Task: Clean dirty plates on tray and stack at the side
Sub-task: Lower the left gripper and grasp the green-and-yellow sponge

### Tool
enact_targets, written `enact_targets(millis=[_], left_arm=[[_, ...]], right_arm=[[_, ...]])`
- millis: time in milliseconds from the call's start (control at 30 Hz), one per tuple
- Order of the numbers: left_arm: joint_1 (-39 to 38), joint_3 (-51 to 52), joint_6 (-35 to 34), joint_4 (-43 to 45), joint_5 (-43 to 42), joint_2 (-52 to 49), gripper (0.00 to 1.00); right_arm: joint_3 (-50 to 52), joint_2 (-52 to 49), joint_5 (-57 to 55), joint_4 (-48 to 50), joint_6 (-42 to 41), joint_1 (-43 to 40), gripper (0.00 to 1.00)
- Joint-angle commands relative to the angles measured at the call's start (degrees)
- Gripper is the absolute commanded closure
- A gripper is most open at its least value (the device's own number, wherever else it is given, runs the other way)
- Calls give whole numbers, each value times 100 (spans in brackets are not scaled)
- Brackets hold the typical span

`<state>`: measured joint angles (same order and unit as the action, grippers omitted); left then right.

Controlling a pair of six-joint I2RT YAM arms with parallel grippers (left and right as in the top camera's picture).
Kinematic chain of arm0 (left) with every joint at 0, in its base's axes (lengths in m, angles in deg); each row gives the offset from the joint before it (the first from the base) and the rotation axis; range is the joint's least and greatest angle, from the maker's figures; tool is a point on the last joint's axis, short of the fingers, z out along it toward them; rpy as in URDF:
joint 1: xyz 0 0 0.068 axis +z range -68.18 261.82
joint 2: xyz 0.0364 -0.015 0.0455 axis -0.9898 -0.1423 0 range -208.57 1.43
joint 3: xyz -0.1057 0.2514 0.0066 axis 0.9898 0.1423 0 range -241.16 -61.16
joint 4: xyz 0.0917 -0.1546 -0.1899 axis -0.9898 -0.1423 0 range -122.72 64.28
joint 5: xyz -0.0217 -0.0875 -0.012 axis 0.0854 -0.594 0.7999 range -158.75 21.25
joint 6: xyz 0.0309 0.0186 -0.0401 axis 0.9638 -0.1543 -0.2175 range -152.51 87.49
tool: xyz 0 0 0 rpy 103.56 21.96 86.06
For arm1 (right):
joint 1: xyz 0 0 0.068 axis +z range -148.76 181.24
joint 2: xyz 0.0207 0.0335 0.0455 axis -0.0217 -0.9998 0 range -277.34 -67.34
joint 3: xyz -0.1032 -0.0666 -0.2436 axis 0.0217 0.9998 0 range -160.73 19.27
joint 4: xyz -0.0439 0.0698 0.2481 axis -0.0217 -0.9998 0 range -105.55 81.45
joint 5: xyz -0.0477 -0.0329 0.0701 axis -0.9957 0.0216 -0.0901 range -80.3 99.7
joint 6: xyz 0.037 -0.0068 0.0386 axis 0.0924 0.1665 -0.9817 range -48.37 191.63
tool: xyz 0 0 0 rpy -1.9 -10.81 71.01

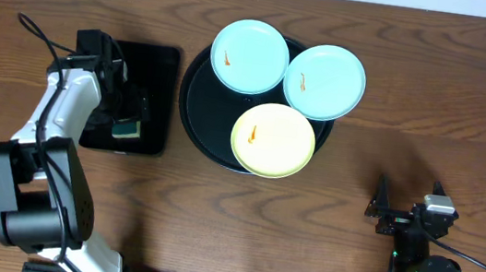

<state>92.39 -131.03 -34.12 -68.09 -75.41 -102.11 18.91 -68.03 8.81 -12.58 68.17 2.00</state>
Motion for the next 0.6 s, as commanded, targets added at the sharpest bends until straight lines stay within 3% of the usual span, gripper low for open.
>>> enact_targets(millis=[0, 267, 567], left_arm=[[13, -26, 28, 57, 133, -179, 14], [13, -26, 26, 752, 133, -511, 14], [2, 22, 26, 748, 131, -507, 25]], right_arm=[[4, 31, 9, -24, -57, -68, 1], [4, 31, 9, -24, -57, -68, 1], [4, 31, 9, -24, -57, -68, 1]])
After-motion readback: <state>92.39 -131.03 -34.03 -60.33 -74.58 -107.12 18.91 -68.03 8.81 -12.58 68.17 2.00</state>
